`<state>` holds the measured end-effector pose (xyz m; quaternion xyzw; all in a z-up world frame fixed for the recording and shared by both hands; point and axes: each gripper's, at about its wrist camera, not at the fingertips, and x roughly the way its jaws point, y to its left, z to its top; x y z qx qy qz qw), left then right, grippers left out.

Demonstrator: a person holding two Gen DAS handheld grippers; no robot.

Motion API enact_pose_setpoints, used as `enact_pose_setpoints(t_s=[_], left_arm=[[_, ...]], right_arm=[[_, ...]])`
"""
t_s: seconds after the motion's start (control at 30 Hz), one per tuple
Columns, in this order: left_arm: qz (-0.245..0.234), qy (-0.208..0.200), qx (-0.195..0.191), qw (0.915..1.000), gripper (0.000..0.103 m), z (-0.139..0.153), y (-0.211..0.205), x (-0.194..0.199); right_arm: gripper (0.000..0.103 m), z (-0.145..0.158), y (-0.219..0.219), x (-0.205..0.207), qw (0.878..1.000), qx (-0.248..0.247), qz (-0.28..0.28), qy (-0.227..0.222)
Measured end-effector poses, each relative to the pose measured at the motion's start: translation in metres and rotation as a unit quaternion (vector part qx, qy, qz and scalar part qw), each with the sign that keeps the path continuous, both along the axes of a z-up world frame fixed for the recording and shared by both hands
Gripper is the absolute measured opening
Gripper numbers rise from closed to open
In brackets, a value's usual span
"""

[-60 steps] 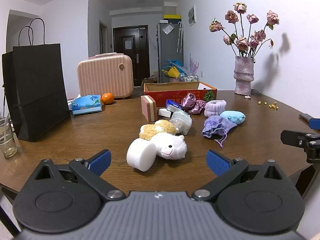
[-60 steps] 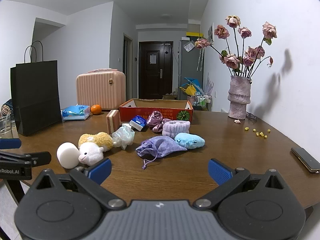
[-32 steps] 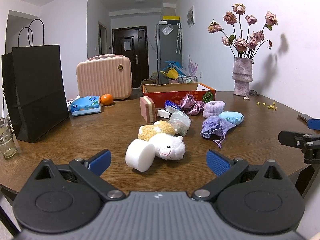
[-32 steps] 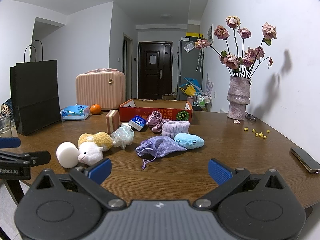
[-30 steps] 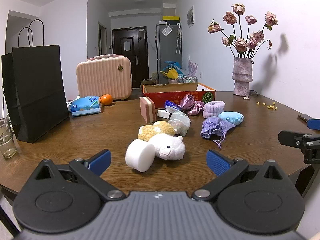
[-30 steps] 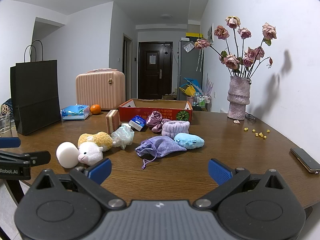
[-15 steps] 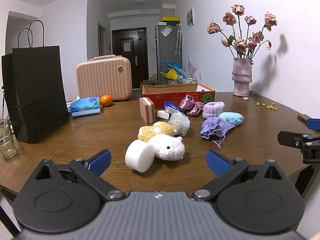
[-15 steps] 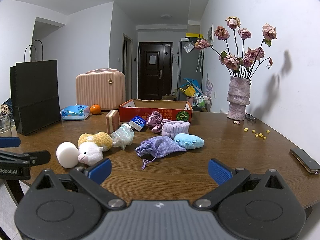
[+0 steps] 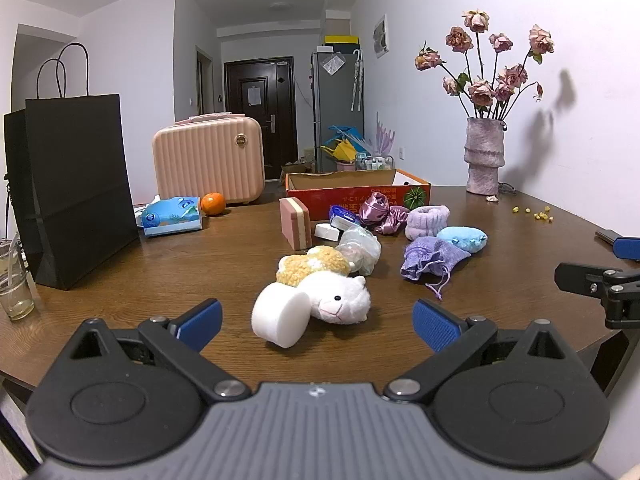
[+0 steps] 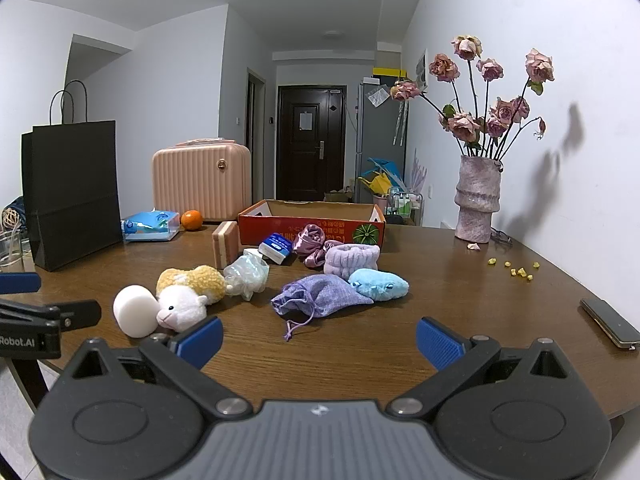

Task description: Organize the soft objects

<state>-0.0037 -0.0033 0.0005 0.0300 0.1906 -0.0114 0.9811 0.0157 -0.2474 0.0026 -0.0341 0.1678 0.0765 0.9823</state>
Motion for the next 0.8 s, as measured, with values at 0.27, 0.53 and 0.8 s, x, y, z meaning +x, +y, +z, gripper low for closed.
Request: enact_pose_setpoints(t_s=[0.27, 0.53, 0.8], left_arm=[[0.000, 0.000, 0.000, 1.0000, 0.103, 0.000, 0.000, 0.000], [0.002, -0.001, -0.001, 1.0000, 0.103, 0.003, -0.001, 0.000], [0.003, 0.008, -0.005, 1.0000, 0.103, 0.005, 0.006, 0.013]], right_arm=[[0.103, 0.000, 0.001, 0.000, 1.000, 0.000, 0.000, 0.000], [0.103, 0.004, 0.001, 0.003, 1.000, -0.003, 0.003, -0.001], [0.103, -0.002, 0.004, 0.012, 1.000, -0.005, 0.008, 0.005]])
